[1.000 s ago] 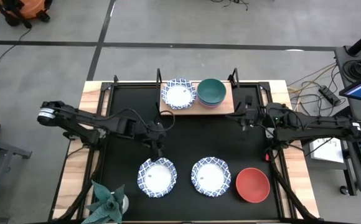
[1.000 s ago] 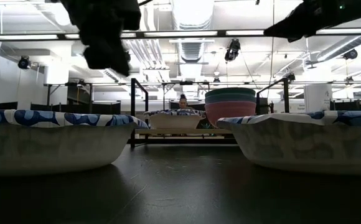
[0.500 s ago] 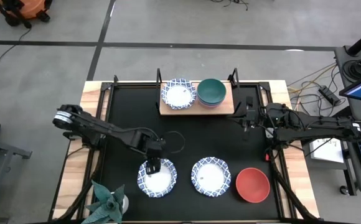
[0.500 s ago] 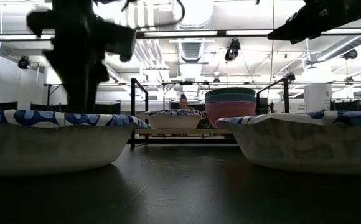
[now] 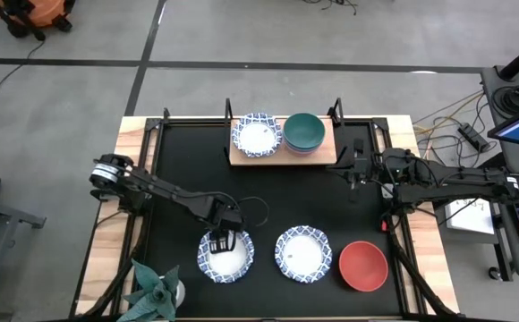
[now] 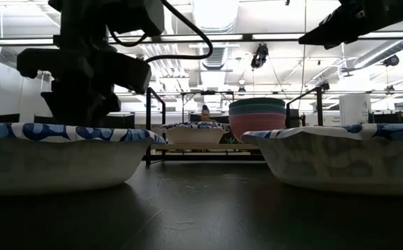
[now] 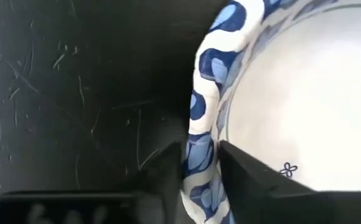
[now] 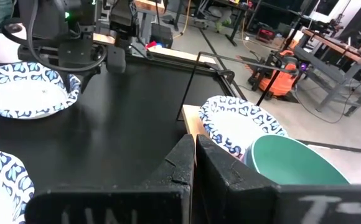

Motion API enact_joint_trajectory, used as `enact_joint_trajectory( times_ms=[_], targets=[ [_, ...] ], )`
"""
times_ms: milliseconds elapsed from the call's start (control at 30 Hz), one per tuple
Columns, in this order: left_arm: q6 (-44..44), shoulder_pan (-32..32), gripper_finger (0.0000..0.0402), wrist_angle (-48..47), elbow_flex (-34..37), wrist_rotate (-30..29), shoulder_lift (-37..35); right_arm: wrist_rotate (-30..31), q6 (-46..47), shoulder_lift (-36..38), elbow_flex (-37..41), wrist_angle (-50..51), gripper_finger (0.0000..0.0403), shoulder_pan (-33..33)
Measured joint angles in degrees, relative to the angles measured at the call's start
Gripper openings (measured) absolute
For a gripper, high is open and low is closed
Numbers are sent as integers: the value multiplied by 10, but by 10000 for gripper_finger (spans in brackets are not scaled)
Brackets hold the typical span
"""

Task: Place and stack bowls onto a shelf
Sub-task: Stack the white and blue bowl on top of the white and blue bowls on the shelf

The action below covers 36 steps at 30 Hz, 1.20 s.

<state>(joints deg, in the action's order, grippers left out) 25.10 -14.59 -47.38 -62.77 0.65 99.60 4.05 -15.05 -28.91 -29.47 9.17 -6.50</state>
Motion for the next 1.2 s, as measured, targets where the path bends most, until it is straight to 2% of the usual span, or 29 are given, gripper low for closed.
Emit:
enact_joint_trajectory(
  times_ms=[100,167,300,500,667,833,900,1067,1200],
  targets=[
    [-11,0,34,-8,-10,8,-1,0,0,0,0,0,9,0],
    [-21,0,10,-17,-23,12,-1,0,0,0,0,0,9,0],
    [-64,2,10,-54,-72,18,-1,0,8,0,0,0,9,0],
    [-184,34,4,-108,-196,4,-2,0,16,0,0,5,9,0],
    [-279,104,2,-159,-293,-27,-3,0,16,0,0,5,9,0],
    [-340,206,1,-172,-367,-66,-3,0,20,0,0,5,9,0],
    [-339,257,1,-163,-389,-68,-2,0,25,0,0,4,9,0],
    [-266,387,0,-148,-430,-74,17,0,30,0,0,4,9,0],
    [-239,438,0,-154,-443,-73,30,0,40,-1,-4,5,9,0]
  ],
)
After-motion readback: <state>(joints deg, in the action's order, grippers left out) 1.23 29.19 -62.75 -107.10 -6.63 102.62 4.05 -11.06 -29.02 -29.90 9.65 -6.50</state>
